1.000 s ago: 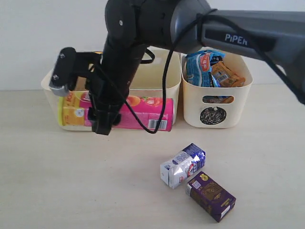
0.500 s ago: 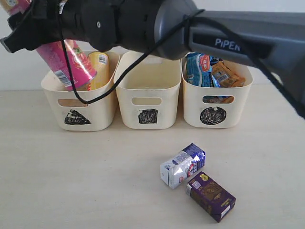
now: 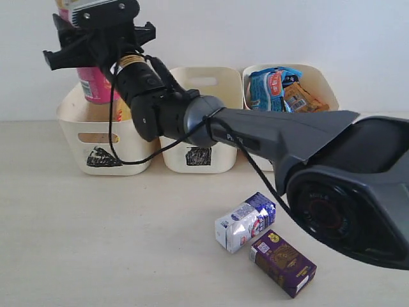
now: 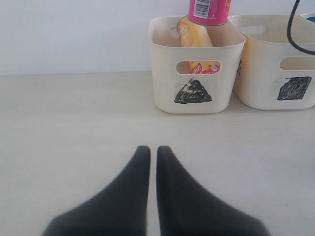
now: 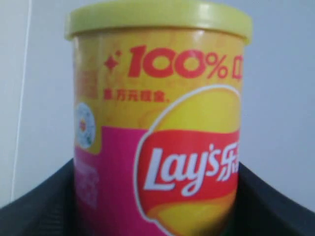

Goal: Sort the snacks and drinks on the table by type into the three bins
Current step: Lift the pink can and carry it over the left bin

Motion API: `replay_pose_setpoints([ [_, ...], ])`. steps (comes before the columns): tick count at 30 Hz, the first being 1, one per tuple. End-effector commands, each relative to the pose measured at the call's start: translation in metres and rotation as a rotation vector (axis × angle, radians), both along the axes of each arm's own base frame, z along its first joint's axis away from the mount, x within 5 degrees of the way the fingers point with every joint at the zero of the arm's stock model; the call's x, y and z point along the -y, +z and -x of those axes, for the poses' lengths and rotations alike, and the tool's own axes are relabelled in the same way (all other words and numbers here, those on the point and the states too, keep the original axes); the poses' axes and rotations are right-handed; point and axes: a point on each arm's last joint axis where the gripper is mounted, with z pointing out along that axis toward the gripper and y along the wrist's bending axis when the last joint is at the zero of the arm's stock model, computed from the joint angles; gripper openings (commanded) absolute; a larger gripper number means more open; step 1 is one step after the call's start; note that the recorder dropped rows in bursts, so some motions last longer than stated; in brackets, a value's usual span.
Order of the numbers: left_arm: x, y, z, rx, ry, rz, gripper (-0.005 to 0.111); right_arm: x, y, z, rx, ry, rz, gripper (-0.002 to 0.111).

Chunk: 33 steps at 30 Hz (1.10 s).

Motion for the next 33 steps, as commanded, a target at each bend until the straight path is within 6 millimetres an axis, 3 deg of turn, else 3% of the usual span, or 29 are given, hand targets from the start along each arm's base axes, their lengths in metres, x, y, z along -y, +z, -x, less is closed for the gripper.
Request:
replay_pose_setpoints([
  [1,0.0,0.001,0.0,0.01,0.004,0.012,0.004,0.012,-0.002,-0.025,-0.014,0.0,-0.111,0.0],
  [6,0.0,0.001,0.0,0.01,0.004,0.012,0.004,0.016,-0.017,-0.044,-0.082,0.03,-0.19,0.0],
  [11,0.0,0.001,0.0,0.01,0.004,0.012,0.004,0.012,-0.034,-0.048,-0.104,0.036,-0.187,0.0],
  [19,0.0,0.001,0.0,0.01,0.004,0.012,0.004,0.011,-0.037,-0.049,-0.07,0.005,-0.123,0.002],
  [22,0.0,0.001,0.0,0.01,0.004,0.012,0.004,0.011,-0.038,-0.049,-0.082,0.006,-0.114,0.019],
  [27,0.0,0.001,0.0,0.01,0.004,0.012,0.004,0.009,-0.043,-0.05,-0.124,0.01,-0.078,0.061],
  [29,0.0,0.001,0.0,0.01,0.004,0.012,0.004,0.009,-0.043,-0.05,-0.124,0.007,-0.075,0.068],
  [33,0.0,0.001,0.0,0.01,0.004,0.012,0.004,0.01,-0.044,-0.051,-0.114,-0.004,-0.061,0.069],
])
